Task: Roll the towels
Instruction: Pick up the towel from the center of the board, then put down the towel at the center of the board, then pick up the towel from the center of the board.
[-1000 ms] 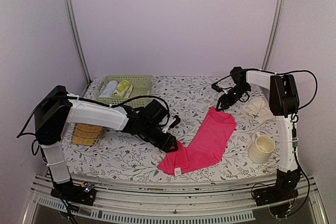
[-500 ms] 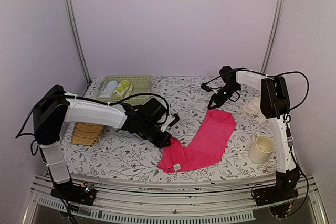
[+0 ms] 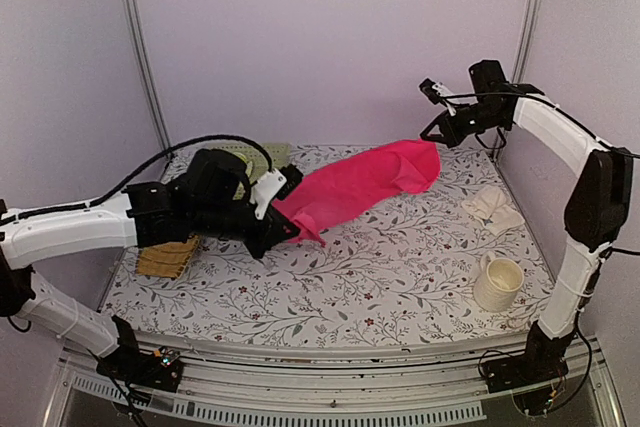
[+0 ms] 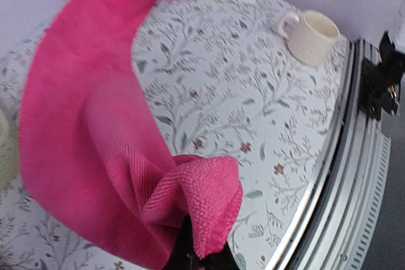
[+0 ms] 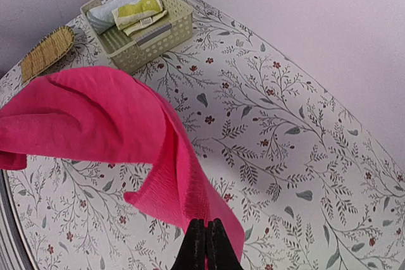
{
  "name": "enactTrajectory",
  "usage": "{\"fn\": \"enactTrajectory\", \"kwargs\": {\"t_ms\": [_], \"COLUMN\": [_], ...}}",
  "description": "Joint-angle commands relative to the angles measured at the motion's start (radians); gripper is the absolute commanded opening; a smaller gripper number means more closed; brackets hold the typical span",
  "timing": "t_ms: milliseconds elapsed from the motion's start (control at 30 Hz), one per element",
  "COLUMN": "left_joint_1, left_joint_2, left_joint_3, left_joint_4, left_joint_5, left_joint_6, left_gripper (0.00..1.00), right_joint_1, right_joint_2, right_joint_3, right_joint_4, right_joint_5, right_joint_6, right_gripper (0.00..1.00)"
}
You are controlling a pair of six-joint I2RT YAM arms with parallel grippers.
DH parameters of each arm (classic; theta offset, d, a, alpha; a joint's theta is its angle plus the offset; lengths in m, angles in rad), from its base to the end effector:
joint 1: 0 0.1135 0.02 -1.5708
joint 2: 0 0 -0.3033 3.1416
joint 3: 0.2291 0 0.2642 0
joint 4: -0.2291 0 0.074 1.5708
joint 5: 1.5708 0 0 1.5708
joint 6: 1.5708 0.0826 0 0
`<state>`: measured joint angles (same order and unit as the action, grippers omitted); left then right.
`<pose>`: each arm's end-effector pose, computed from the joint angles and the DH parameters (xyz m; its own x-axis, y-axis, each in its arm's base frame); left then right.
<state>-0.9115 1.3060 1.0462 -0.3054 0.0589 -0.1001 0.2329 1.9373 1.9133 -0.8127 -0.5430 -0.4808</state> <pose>0.2025 -0.2692 0.3143 -0.4083 0.3640 -0.8371 0.7826 0.6116 -0.1158 0.4614 0.1533 0.3430 -0.3933 -0.5002 -0.7714 -0.8079 0.5885 0.0303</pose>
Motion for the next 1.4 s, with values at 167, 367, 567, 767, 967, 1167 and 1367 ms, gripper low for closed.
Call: {"fn": "enactTrajectory", "kwargs": {"t_ms": [167, 367, 567, 767, 967, 1167, 1367], "left_joint_1": [-0.171, -0.070, 0.142, 0.191, 0.211, 0.209, 0.206], "left_joint_2": [0.251, 0.123, 0.112, 0.172, 0.243, 0.401, 0.488], "left_joint_3": [-0.089, -0.127, -0.182, -0.203, -0.198, -0.099, 0.021], "left_joint_4": [-0.229, -0.153, -0.133, -0.088, 0.034, 0.130, 0.127], "left_joint_5": [0.158, 0.104, 0.036, 0.101, 0.168, 0.175, 0.167], "left_joint_6": [-0.025, -0.059, -0.255, -0.263, -0.262, -0.177, -0.118], "left_gripper": [0.31, 0.45, 0.44, 0.45, 0.44, 0.37, 0.36], "right_joint_1": [-0.015, -0.015, -0.015, -0.015, -0.015, -0.018, -0.092], "right_joint_2": [-0.060, -0.053, -0.038, -0.020, -0.012, -0.041, -0.116], "right_joint_3": [-0.443, -0.497, -0.510, -0.508, -0.508, -0.483, -0.215], "right_joint_4": [0.188, 0.236, 0.240, 0.240, 0.237, 0.225, 0.142], "right_joint_5": [-0.042, -0.074, -0.095, -0.124, -0.112, -0.112, -0.267], "right_joint_6": [0.068, 0.086, 0.085, 0.090, 0.088, 0.100, 0.186], "right_gripper": [0.02, 0.02, 0.02, 0.02, 0.02, 0.02, 0.02]}}
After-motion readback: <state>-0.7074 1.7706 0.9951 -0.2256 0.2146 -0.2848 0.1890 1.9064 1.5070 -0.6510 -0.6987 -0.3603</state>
